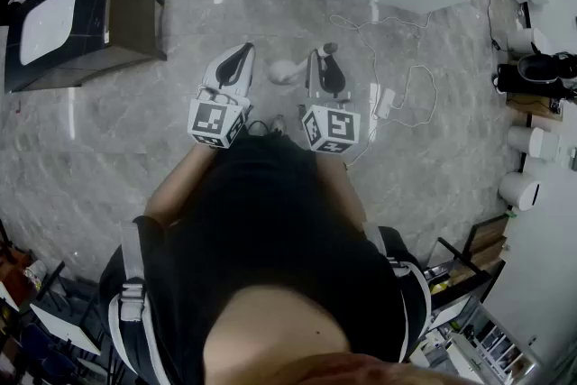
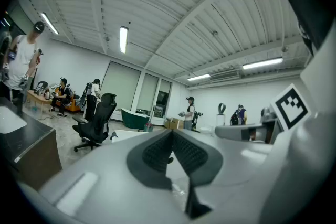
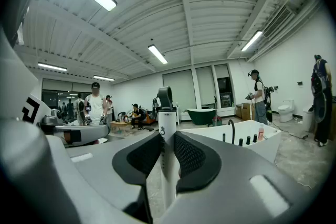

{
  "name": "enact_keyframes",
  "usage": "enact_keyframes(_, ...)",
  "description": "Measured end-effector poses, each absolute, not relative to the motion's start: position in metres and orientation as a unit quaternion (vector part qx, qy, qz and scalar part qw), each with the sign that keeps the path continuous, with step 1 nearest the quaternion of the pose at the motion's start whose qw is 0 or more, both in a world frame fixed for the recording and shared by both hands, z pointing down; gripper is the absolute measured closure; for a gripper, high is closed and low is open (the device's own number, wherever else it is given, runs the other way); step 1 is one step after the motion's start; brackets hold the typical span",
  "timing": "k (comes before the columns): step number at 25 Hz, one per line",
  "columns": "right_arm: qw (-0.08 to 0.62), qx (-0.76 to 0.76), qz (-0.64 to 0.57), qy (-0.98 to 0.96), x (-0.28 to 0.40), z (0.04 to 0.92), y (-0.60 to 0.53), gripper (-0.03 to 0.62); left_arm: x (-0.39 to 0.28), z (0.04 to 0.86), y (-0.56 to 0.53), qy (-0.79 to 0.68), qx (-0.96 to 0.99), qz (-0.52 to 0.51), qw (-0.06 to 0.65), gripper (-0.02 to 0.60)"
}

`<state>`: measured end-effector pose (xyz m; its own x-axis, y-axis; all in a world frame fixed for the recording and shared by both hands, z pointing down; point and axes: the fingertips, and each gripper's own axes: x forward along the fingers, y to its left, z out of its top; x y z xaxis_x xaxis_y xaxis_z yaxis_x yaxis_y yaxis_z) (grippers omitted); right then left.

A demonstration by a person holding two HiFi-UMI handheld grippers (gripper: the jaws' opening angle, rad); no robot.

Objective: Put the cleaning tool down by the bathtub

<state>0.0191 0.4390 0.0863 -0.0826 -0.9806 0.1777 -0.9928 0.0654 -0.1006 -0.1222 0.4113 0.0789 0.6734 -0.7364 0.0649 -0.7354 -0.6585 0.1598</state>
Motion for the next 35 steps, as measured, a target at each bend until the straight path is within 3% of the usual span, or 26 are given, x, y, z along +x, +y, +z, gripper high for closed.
enact_keyframes(35, 0.023, 0.711, 0.09, -0.697, -0.019, 0.083, 0.4, 0.508, -0.178, 0.091, 0.366, -0.373, 0.923, -0.004, 0.101, 0.572)
